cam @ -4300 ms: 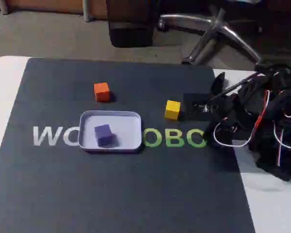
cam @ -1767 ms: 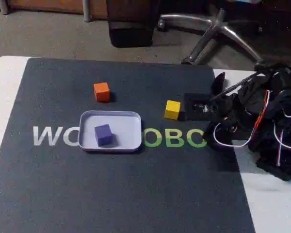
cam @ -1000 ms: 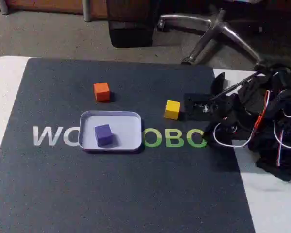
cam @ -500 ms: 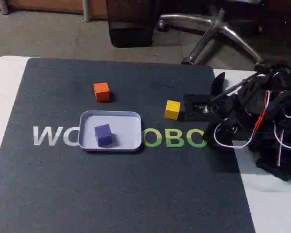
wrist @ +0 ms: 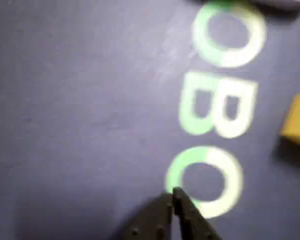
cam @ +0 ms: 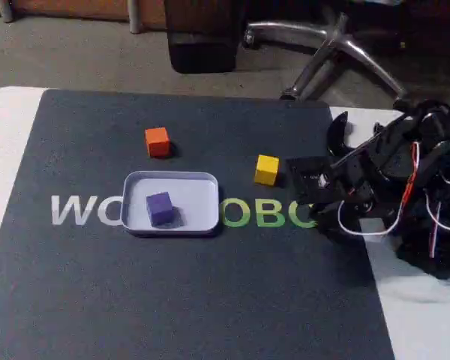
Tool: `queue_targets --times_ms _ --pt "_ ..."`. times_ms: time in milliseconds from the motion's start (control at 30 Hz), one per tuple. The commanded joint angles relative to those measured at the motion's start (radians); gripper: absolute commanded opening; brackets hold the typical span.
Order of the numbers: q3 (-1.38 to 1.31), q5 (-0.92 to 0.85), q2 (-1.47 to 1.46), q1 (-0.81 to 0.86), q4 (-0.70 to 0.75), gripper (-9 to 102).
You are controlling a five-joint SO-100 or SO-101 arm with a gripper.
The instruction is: Move blocks one by one until all three blocks are in the tray.
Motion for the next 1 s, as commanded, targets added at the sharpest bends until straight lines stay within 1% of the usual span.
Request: queue_targets --times_ms 0,100,267,367,433,500,567,633,700,767,967 --pt "0.000 -0.135 -0.002 0.084 -0.008 -8" --pt "0.000 -0.218 -0.002 0.163 -0.063 -8" --pt "-0.002 -0.209 -0.002 0.232 -0.264 -8" --pt "-0.037 -0.198 0.000 0.273 -0.290 -8" --pt "-0.078 -0.167 0.000 0.278 -0.279 -8" --pt "-0.135 -0.144 0.000 0.276 -0.238 -7" --pt "-0.216 -0.135 0.000 0.278 -0.158 -7" --pt "-0.324 -0.138 -0.026 0.279 -0.049 -8" --pt "-0.445 -0.135 -0.103 0.278 0.040 -8" --pt "-0.566 -0.117 -0.227 0.273 0.092 -8" --pt "-0.788 0.028 -0.514 0.215 0.097 -6"
